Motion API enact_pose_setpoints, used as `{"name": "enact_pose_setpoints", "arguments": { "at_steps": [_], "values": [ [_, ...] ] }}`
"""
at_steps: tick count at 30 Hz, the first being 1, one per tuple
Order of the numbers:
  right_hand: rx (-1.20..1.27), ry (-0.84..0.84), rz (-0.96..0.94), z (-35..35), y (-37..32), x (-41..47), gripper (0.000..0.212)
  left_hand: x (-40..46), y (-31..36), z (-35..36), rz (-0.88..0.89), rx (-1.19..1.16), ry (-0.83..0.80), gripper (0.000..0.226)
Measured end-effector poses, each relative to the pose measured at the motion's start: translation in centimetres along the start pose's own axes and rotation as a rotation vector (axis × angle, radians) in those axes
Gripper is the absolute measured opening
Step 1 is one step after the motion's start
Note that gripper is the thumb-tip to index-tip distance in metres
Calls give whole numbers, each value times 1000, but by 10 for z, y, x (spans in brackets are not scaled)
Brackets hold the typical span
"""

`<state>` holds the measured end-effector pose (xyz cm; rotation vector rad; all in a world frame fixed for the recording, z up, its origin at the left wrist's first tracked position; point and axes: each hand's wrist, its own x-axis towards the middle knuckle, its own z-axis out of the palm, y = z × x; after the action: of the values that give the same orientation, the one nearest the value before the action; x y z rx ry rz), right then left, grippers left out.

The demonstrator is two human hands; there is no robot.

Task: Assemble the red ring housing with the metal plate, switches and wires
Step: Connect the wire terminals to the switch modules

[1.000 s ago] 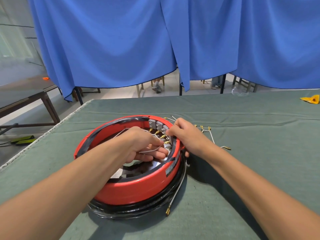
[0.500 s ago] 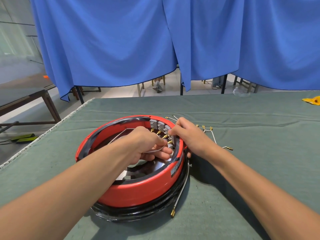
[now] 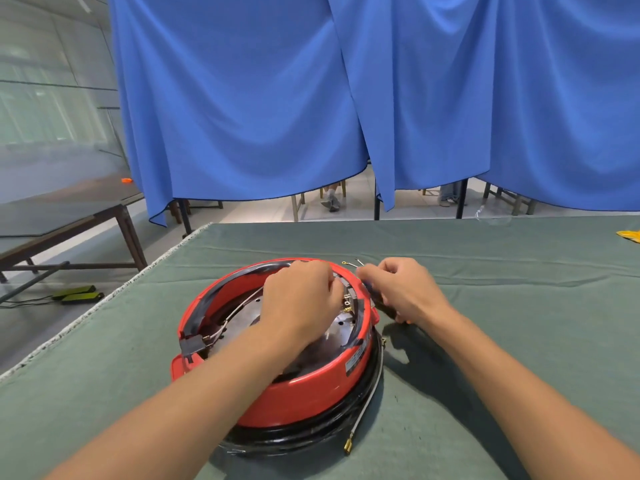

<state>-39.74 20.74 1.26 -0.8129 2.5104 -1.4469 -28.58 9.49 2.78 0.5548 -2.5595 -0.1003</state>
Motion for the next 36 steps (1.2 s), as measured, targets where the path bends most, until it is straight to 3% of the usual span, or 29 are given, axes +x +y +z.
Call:
{"name": "enact_pose_setpoints", "arguments": {
  "at_steps": [4, 8, 12, 16, 21, 30, 36],
  "values": [
    [-4, -47, 129, -19, 4, 5, 28, 0, 10, -3, 167, -47, 137, 20],
    [-91, -183, 208, -30, 19, 2, 18, 1, 17, -1, 236, -136, 88, 16],
    [-260, -281, 148, -37, 22, 0, 13, 1, 14, 7, 214, -220, -29, 18],
    [-348, -411, 39, -42, 7, -3, 8, 3, 11, 8, 187, -293, -46, 15],
    [-512, -652, 130, -27, -8, -18, 11, 3, 13, 8, 182, -274, -53, 16],
    [-553, -613, 268, -19, -10, -27, 27, 4, 10, 9, 178, -296, -61, 17],
    [-632, -412, 264, -1, -17, -38, 17, 3, 11, 6, 180, -275, -40, 20]
  ]
}}
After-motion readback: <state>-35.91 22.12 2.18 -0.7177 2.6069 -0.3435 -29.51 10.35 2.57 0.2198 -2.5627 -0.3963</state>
